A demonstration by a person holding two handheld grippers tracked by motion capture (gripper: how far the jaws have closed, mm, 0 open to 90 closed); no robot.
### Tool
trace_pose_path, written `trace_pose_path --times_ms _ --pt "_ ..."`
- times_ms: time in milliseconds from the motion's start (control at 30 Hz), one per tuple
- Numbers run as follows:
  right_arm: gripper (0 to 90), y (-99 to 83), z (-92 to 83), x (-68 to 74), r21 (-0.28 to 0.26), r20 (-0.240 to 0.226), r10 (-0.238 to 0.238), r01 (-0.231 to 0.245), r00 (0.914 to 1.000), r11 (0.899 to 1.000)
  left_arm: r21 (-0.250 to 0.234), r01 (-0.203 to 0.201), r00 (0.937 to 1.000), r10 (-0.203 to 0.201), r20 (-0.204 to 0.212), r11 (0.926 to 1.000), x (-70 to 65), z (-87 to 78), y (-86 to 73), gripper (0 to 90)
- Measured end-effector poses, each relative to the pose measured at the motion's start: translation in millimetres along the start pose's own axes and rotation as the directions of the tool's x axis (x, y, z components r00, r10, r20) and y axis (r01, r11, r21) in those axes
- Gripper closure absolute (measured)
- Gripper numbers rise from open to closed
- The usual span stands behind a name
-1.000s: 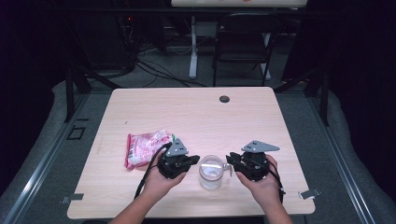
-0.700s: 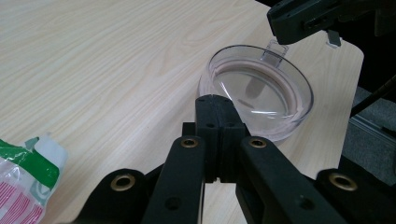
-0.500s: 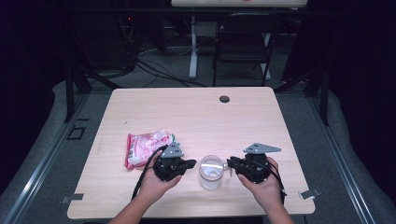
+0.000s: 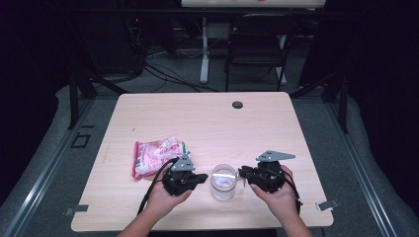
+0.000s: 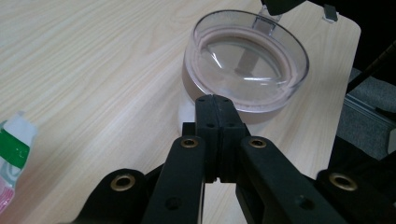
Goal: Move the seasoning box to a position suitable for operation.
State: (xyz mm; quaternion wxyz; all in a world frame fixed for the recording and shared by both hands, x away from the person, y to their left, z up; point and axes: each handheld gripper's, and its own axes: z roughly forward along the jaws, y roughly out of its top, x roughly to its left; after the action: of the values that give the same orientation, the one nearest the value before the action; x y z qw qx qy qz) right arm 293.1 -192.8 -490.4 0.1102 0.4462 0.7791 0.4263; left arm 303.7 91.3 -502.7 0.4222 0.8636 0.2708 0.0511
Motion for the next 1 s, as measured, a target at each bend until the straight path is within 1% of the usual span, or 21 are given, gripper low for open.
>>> trace_pose_path --times_ms 33,67,133,167,233,267,400,433,500,567,667,700,800,933,1000 --pt "78.2 0.4 0.6 -0.2 0.002 -0.006 -0.007 0.007 1.0000 1.000 -0.002 -0.001 1.0000 0.001 -0.001 1.0000 -0.3 0.4 -0.9 90.0" --pt "78.2 0.4 0.6 -0.2 0.002 -0.006 -0.007 0.007 1.0000 1.000 0.007 -0.005 1.0000 0.005 0.002 1.0000 -0.2 0.2 -1.4 90.0" --pt "78.0 0.8 1.8 0.7 -0.001 -0.006 -0.009 0.009 0.9999 1.000 0.014 -0.004 1.0000 0.004 0.003 0.9999 -0.6 1.2 -2.5 90.0" --pt "78.0 0.9 2.0 0.7 -0.002 -0.009 -0.009 0.009 0.9999 1.000 0.008 0.000 1.0000 0.000 0.000 1.0000 -1.0 2.3 -3.2 90.0" --pt "77.9 1.3 2.0 -0.3 0.004 -0.013 -0.012 0.012 0.9998 1.000 0.019 0.004 1.0000 -0.004 0.009 0.9998 -1.1 2.6 -4.2 90.0" --pt "77.9 1.2 2.0 -0.6 0.004 -0.015 -0.013 0.013 0.9998 1.000 0.014 0.006 1.0000 -0.006 0.006 0.9999 -1.5 3.4 -4.8 90.0" --pt "77.9 1.6 2.9 -0.1 0.001 -0.014 -0.012 0.012 0.9998 1.000 0.030 0.004 0.9999 -0.005 0.012 0.9996 -3.0 4.9 -6.6 90.0" --pt "77.6 2.2 4.1 0.0 0.000 -0.015 -0.020 0.020 0.9997 1.000 0.034 0.001 0.9999 -0.002 0.013 0.9994 -4.4 6.6 -7.4 90.0" --pt "77.4 2.4 4.5 0.1 -0.001 -0.013 -0.020 0.020 0.9997 1.000 0.041 -0.003 0.9999 0.003 0.014 0.9992 -5.3 8.4 -8.1 90.0" --pt "77.3 2.3 4.8 0.1 -0.004 -0.016 -0.016 0.016 0.9997 1.000 0.039 -0.001 0.9999 0.000 0.012 0.9992 -6.1 9.8 -8.7 90.0" --pt "77.3 2.3 4.4 -0.2 0.001 -0.017 -0.015 0.015 0.9997 1.000 0.048 -0.007 0.9999 0.006 0.016 0.9988 -7.9 13.1 -9.1 90.0" --pt "77.3 2.2 4.4 -0.3 -0.001 -0.021 -0.012 0.012 0.9997 1.000 0.054 -0.011 0.9997 0.009 0.023 0.9985 -9.0 14.6 -9.1 90.0" --pt "77.2 2.1 4.3 -0.2 0.000 -0.016 -0.016 0.016 0.9998 1.000 0.054 -0.011 0.9998 0.011 0.015 0.9985 -10.4 15.8 -9.4 90.0" --pt "76.8 1.6 4.3 -0.3 -0.003 -0.015 -0.013 0.013 0.9998 1.000 0.039 0.000 0.9997 -0.001 0.023 0.9992 -9.3 14.0 -8.7 90.0" --pt "76.7 1.5 4.5 -0.4 -0.005 -0.017 -0.014 0.014 0.9998 1.000 0.040 -0.003 0.9996 0.001 0.028 0.9992 -8.7 12.9 -8.1 90.0"
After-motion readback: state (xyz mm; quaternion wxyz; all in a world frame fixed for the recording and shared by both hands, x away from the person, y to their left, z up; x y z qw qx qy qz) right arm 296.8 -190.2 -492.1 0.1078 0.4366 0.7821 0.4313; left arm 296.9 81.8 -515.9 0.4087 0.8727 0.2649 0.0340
